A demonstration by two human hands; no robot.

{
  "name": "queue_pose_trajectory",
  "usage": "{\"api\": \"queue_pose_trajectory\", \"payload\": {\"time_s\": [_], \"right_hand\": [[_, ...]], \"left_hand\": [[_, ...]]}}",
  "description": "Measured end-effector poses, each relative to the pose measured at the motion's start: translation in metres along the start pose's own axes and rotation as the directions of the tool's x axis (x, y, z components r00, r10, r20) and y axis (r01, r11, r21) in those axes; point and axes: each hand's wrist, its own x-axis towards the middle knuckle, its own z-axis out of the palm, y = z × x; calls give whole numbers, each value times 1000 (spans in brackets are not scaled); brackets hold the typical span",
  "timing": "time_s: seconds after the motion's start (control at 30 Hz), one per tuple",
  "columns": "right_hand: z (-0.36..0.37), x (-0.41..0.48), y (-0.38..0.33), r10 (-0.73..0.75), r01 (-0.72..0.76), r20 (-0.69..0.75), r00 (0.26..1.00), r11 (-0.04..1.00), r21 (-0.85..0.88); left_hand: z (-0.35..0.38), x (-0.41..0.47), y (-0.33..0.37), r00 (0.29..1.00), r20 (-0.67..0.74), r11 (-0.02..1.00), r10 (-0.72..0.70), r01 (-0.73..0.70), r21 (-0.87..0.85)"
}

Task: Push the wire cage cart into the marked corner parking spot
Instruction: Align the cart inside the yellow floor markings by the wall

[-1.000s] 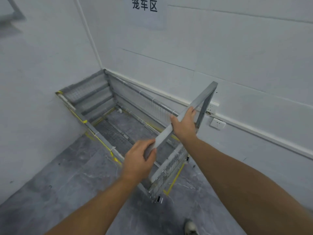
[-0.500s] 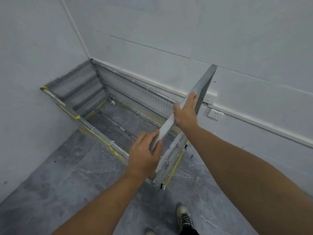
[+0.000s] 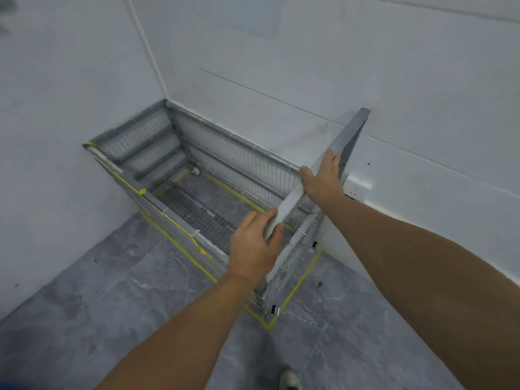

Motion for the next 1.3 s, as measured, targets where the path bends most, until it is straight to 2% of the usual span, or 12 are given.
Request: {"api": "queue_pose_trajectory", "payload": {"time_s": [0.17, 0.4, 0.63, 0.77, 0.87, 0.93, 1.03, 1.1, 1.2, 1.3], "right_hand": [[4, 6, 6, -26, 25, 7, 1000, 997, 67], [-6, 5, 5, -50, 50, 52, 997, 999, -2], [-11, 0, 6, -44, 49, 42, 998, 992, -115], [-12, -2, 8, -61, 60, 5, 998, 964, -261], [-14, 1, 13, -137, 117, -28, 990, 922, -370], [-19, 9, 17, -228, 206, -6, 974, 889, -408], [-28, 28, 27, -405, 408, 104, 908, 806, -429], [-34, 40, 37, -501, 535, 194, 843, 744, -401], [-48, 63, 52, -621, 687, 295, 726, 640, -343], [-64, 86, 62, -712, 818, 404, 575, 478, -321]], "left_hand": [[4, 2, -4, 999, -29, 999, 22, -21, 26], [0, 1, -2, 1000, 19, 998, 11, -12, 58], [-6, -3, 0, 997, 75, 998, 0, -5, 57], [-7, -2, -4, 994, 103, 991, 48, -60, 117], [-6, -3, -6, 992, 108, 980, 63, -82, 180], [-7, -4, -3, 990, 101, 951, 102, -127, 281], [-7, -2, 2, 983, 78, 839, 167, -183, 513], [-5, 0, 7, 985, 83, 777, 153, -172, 606], [7, 8, 22, 997, 66, 701, 49, -81, 709], [25, 18, 39, 993, 6, 644, -117, 71, 762]]}}
